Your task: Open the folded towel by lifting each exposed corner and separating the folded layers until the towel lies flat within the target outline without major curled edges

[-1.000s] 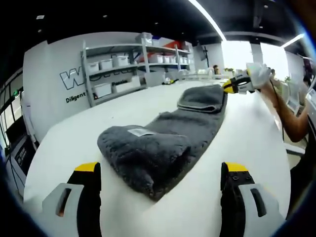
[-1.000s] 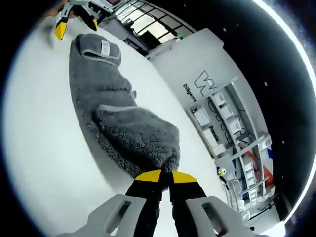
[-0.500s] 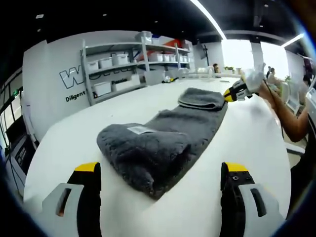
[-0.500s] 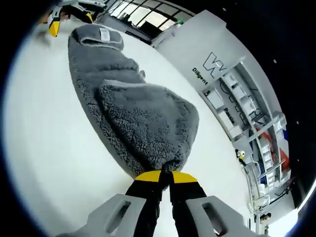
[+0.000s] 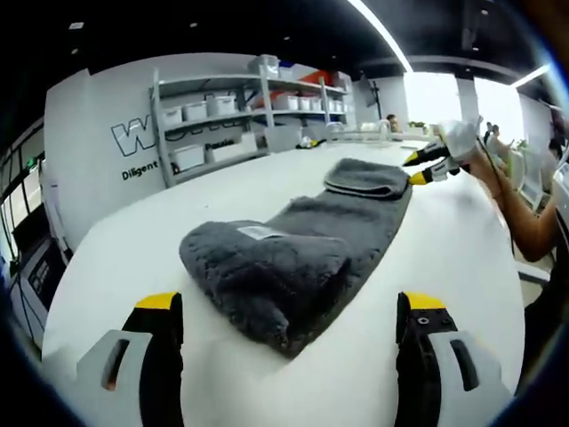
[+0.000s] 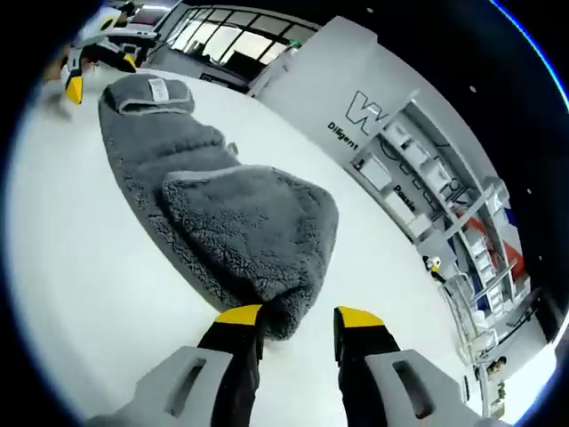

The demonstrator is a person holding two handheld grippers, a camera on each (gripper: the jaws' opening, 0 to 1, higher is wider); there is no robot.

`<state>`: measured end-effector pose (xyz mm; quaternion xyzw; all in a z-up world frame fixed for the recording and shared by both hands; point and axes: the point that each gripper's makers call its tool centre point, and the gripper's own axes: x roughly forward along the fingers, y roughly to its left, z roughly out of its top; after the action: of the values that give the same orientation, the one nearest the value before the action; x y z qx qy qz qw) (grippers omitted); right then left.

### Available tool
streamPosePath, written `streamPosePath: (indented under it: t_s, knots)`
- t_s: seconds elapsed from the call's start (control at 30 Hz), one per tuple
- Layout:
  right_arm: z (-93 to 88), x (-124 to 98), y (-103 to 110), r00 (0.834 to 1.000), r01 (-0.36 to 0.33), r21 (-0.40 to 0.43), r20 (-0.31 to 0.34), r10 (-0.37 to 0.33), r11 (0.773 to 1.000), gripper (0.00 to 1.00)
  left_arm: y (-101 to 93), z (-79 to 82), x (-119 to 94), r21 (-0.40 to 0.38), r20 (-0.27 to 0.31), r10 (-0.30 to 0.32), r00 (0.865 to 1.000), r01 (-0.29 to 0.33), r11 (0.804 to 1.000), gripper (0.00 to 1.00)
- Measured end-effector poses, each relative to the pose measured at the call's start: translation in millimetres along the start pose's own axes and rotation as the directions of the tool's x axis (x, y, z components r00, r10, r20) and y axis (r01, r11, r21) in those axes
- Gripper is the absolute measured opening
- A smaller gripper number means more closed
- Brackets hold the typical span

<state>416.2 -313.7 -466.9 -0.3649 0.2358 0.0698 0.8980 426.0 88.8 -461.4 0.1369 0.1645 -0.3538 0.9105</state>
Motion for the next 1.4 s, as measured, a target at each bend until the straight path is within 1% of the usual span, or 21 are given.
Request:
streamPosePath:
  t_s: [0.07,0.13,0.17,0.27,0.37,0.4,0.43,0.47,0.57,0.63,0.73,0.8,0.87,0.9,1.0,1.07,1.1,1.13,1.2,1.33,1.4]
  knots:
    - [0.5,-6.7,-4.9,1.000,0.026,-0.001,0.005,-0.026,1.000,0.37,1.3,-0.3,0.2,-0.013,-0.002,0.001,1.000,-0.001,1.000,0.98]
    - [6.8,-16.5,-11.0,0.998,0.049,0.036,0.046,-0.051,0.998,0.39,2.3,-0.6,0.1,-0.010,-0.005,0.005,1.000,-0.006,1.000,0.98]
    - [8.5,-19.8,-12.2,0.997,0.048,0.051,0.056,-0.051,0.998,0.44,2.6,-0.4,0.3,-0.011,-0.005,0.008,1.000,-0.008,1.000,0.98]
    - [9.2,-23.3,-8.1,0.999,0.018,0.027,0.050,-0.019,0.999,0.62,2.0,1.7,0.9,-0.017,-0.001,0.010,1.000,-0.010,1.000,0.98]
    - [9.7,-22.5,-3.1,0.998,-0.004,0.026,0.056,0.003,1.000,0.68,0.5,4.1,1.6,-0.020,0.005,0.010,1.000,-0.010,1.000,0.97]
    - [12.5,-22.7,6.5,0.996,-0.050,0.045,0.082,0.046,0.998,0.69,-2.1,6.3,3.3,-0.024,0.005,0.012,1.000,-0.012,1.000,0.97]
    - [14.5,-22.0,11.5,0.993,-0.073,0.061,0.098,0.067,0.995,0.72,-3.4,7.2,4.3,-0.022,0.003,0.014,1.000,-0.014,1.000,0.97]
    - [15.0,-21.6,14.1,0.991,-0.088,0.063,0.103,0.082,0.994,0.78,-4.3,7.9,5.0,-0.018,0.002,0.017,1.000,-0.017,1.000,0.97]
    - [19.7,-20.6,22.0,0.985,-0.123,0.097,0.136,0.109,0.988,0.92,-10.3,9.1,8.3,0.014,-0.020,0.023,1.000,-0.023,1.000,0.95]
    - [24.3,-20.4,24.7,0.979,-0.136,0.119,0.168,0.115,0.984,0.99,-12.3,10.4,10.1,0.015,-0.024,0.028,0.999,-0.027,1.000,0.94]
    - [31.0,-22.6,27.9,0.969,-0.160,0.143,0.212,0.127,0.977,0.99,-13.6,13.5,12.3,0.003,-0.018,0.037,0.999,-0.037,0.999,0.89]
    - [37.8,-25.6,29.9,0.959,-0.170,0.151,0.251,0.128,0.974,0.99,-15.7,13.1,14.4,0.027,-0.038,0.048,0.998,-0.047,0.999,0.87]
    - [39.4,-26.7,30.9,0.957,-0.175,0.149,0.260,0.132,0.973,0.99,-16.6,12.1,14.8,0.047,-0.054,0.054,0.997,-0.051,0.998,0.86]
    - [40.7,-28.0,32.5,0.954,-0.181,0.143,0.264,0.139,0.973,0.99,-18.8,15.5,15.7,0.077,-0.056,0.069,0.996,-0.065,0.995,0.86]
    - [41.8,-30.4,32.2,0.953,-0.178,0.140,0.271,0.135,0.974,0.99,-22.7,24.4,14.9,0.104,-0.038,0.078,0.996,-0.074,0.992,0.80]
    - [44.5,-33.2,31.6,0.949,-0.172,0.134,0.289,0.128,0.976,0.98,-23.9,29.1,15.0,0.118,-0.031,0.081,0.996,-0.077,0.990,0.73]
    - [47.4,-34.3,28.1,0.946,-0.151,0.130,0.307,0.105,0.980,0.96,-24.3,30.7,15.2,0.131,-0.034,0.087,0.996,-0.082,0.988,0.69]
    - [46.6,-34.9,25.4,0.948,-0.136,0.135,0.304,0.089,0.982,0.94,-24.7,29.6,15.5,0.156,-0.054,0.096,0.994,-0.087,0.984,0.63]
    - [45.7,-35.9,22.9,0.950,-0.124,0.126,0.303,0.081,0.984,0.93,-26.6,27.0,17.1,0.178,-0.083,0.107,0.991,-0.091,0.980,0.55]
    - [41.6,-40.2,17.4,0.953,-0.102,0.115,0.297,0.064,0.988,0.92,-37.1,28.4,24.0,0.221,-0.091,0.098,0.991,-0.075,0.972,0.48]
    - [40.2,-41.4,16.3,0.952,-0.103,0.117,0.299,0.064,0.988,0.91,-43.3,28.4,27.5,0.258,-0.106,0.090,0.990,-0.060,0.964,0.39]
